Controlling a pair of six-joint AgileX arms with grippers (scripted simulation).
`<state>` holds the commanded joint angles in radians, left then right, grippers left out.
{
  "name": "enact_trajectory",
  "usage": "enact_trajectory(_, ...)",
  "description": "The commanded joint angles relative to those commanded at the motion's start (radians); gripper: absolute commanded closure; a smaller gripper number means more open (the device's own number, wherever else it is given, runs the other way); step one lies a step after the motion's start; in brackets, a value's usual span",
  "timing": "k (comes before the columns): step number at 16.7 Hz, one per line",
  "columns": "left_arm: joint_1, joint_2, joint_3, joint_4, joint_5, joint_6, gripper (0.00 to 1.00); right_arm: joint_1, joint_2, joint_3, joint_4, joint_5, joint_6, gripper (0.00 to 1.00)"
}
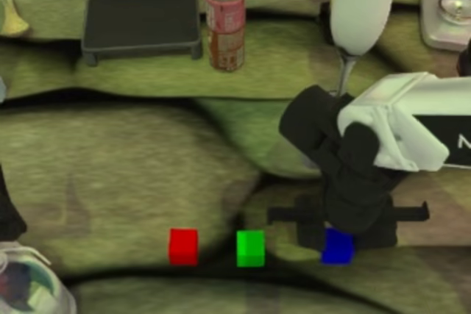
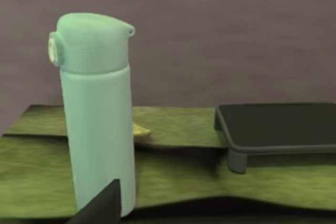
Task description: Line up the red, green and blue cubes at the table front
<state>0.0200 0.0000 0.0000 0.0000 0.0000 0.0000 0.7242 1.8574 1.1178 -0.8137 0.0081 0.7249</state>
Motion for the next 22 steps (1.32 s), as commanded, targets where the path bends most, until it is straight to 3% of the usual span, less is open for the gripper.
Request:
enact_trajectory(3,0.0,0.0,0.0,0.0,0.0,0.0,0.0,0.0,0.0,0.0,0.0,0.0,0.0,1.0)
enact_trajectory(16,0.0,0.0,0.0,0.0,0.0,0.0,0.0,0.0,0.0,0.0,0.0,0.0,0.0,0.02)
enact_trajectory(22,0.0,0.0,0.0,0.0,0.0,0.0,0.0,0.0,0.0,0.0,0.0,0.0,0.0,0.0)
